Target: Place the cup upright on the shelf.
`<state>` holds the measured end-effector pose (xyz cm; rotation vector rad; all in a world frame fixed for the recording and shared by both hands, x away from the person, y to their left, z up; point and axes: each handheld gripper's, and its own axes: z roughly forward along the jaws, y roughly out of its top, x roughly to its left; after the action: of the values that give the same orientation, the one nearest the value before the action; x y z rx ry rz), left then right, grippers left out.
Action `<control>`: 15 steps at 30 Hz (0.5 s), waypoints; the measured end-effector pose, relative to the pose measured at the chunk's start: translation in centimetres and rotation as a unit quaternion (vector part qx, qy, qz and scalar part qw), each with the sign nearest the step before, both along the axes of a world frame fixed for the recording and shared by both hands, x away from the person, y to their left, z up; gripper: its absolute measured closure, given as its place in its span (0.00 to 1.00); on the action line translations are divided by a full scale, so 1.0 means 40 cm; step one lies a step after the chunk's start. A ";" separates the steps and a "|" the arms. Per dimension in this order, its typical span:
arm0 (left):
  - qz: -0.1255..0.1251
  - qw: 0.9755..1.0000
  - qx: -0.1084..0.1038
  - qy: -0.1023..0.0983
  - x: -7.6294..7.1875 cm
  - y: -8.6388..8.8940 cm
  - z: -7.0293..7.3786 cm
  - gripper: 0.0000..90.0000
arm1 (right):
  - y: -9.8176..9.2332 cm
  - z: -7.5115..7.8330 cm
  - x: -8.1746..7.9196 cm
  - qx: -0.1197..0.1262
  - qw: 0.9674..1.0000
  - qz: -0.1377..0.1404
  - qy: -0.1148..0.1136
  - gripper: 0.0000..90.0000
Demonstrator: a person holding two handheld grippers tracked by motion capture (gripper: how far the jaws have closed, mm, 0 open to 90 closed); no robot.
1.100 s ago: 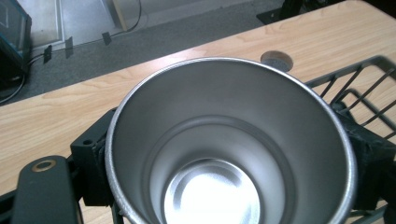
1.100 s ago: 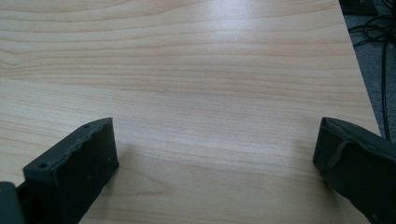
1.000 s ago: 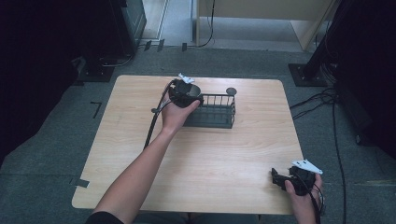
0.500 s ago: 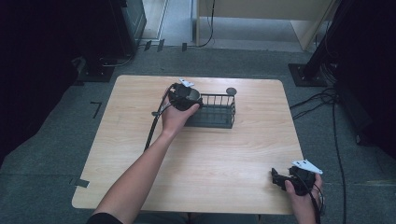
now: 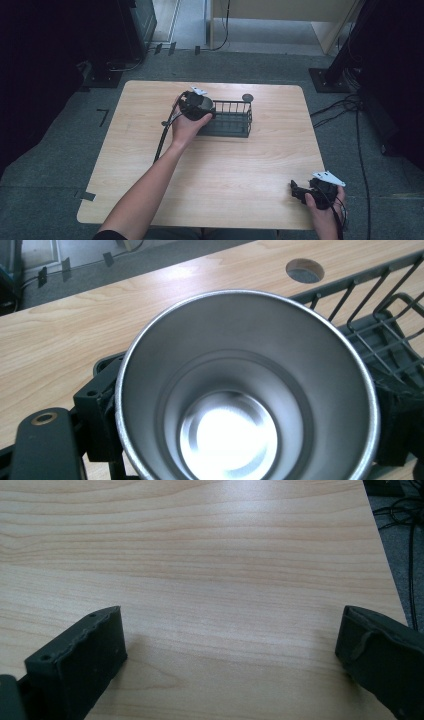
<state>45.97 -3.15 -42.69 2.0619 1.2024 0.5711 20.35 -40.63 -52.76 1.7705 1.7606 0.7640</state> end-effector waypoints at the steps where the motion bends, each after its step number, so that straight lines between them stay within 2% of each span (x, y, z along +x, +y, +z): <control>1: 0.000 1.000 0.001 0.000 -0.001 0.000 0.000 0.14 | 0.000 0.000 0.000 0.000 1.000 0.000 0.000 0.00; 6: 0.003 1.000 0.002 -0.003 -0.004 0.004 0.005 0.11 | 0.000 0.000 0.000 0.000 1.000 0.000 0.000 0.00; 9: 0.002 1.000 -0.002 -0.002 -0.005 0.008 0.011 0.05 | 0.000 0.000 0.000 0.000 1.000 0.000 0.000 0.00; 15: -0.004 1.000 -0.013 -0.002 -0.014 0.024 0.033 0.00 | 0.000 0.000 0.000 0.000 1.000 0.000 0.000 0.00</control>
<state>45.40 -2.19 -41.36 2.0423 1.1926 0.5518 20.35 -40.63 -52.76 1.7705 1.7607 0.7639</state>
